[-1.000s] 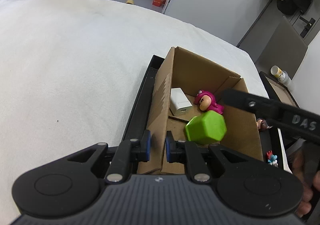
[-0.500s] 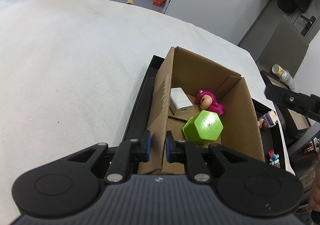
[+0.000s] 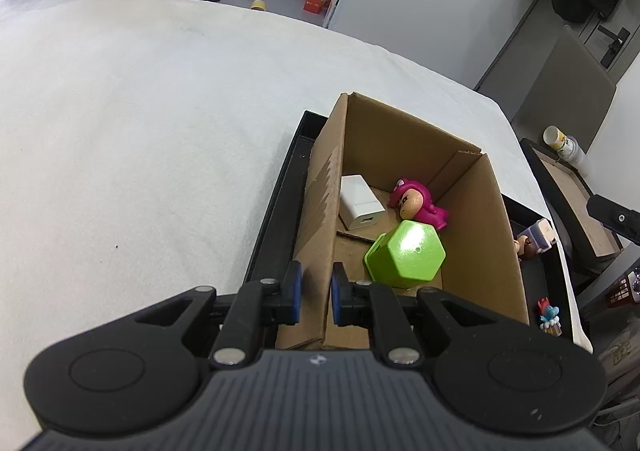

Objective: Organize rigid objects
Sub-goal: 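Move the right gripper to the brown-haired doll figure and grasp it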

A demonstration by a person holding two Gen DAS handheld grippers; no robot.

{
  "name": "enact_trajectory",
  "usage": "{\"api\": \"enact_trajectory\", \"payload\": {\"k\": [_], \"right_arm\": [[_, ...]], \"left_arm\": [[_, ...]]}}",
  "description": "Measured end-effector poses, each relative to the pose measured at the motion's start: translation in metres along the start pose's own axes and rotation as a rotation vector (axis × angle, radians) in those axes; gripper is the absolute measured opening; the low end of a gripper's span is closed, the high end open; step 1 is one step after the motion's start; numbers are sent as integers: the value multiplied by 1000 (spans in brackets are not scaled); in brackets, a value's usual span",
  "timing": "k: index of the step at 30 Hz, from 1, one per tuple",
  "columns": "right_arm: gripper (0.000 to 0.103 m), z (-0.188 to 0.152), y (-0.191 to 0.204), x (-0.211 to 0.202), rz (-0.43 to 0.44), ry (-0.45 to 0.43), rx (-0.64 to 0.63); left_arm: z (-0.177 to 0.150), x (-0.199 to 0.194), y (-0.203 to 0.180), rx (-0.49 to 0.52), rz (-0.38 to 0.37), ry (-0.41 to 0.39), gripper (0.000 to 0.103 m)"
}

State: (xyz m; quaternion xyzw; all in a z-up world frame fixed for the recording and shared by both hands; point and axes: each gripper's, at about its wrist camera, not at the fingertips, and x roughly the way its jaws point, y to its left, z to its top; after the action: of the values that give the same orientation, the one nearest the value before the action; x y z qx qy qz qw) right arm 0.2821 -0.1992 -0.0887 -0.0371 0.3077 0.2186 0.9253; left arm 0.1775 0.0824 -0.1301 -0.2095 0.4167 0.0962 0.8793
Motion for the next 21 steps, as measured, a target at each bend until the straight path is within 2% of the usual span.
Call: {"api": "enact_trajectory", "payload": {"k": [8,15,21], "right_arm": [[66,-10,-11,6,-127,18,-97],[66,-19,-38,24,-166,59,-65],[66,-31,-45,40,-154,83,-51]], "left_arm": [[0,0,0,4,2,-1,13],[0,0,0,3,1,-1,13],[0,0,0,3,-2,-1,13]]}}
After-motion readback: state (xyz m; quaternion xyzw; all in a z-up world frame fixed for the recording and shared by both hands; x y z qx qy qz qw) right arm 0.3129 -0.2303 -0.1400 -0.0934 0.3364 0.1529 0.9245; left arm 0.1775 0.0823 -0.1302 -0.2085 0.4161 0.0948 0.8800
